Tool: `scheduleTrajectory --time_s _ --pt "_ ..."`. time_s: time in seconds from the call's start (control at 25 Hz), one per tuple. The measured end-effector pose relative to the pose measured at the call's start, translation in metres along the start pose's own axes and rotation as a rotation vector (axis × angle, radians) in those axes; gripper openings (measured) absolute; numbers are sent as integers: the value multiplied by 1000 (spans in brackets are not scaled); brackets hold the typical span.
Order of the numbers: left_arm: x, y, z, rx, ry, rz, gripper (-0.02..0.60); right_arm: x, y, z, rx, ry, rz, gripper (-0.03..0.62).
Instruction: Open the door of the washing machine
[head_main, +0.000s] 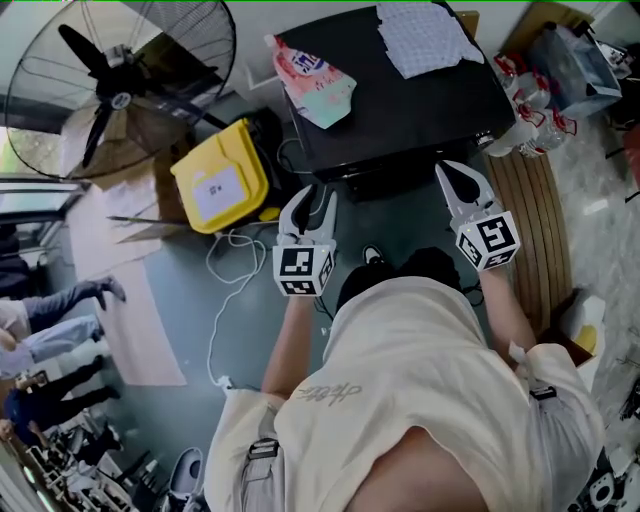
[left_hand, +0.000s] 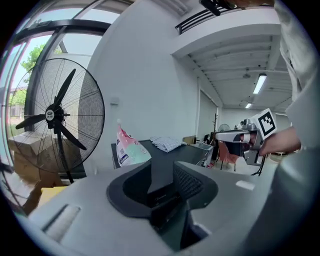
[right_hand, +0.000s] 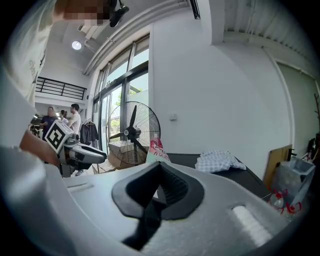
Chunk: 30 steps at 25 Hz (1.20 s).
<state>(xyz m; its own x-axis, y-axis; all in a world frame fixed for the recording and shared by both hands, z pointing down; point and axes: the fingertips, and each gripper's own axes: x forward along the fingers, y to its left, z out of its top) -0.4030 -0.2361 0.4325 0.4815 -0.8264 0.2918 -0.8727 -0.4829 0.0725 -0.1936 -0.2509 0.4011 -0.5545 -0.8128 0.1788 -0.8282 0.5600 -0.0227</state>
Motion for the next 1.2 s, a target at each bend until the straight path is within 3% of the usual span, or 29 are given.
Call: scheduleTrajectory --time_s 0.36,0.6,0.84,1.08,1.2 --pt "30 -7 -67 -77 136 -79 153 9 -5 -15 21 57 17 0" --pt "60 -11 -132 -44 256 -131 153 3 -20 -41 61 113 2 0" --pt "88 -18 -217 -8 432 -215 163 -12 -28 -72 86 188 -32 0" --pt "116 -19 -289 62 585 -276 179 -30 -32 -86 83 233 -51 0" --pt "132 -20 -311 61 629 -292 181 -42 -37 -86 76 245 -72 0"
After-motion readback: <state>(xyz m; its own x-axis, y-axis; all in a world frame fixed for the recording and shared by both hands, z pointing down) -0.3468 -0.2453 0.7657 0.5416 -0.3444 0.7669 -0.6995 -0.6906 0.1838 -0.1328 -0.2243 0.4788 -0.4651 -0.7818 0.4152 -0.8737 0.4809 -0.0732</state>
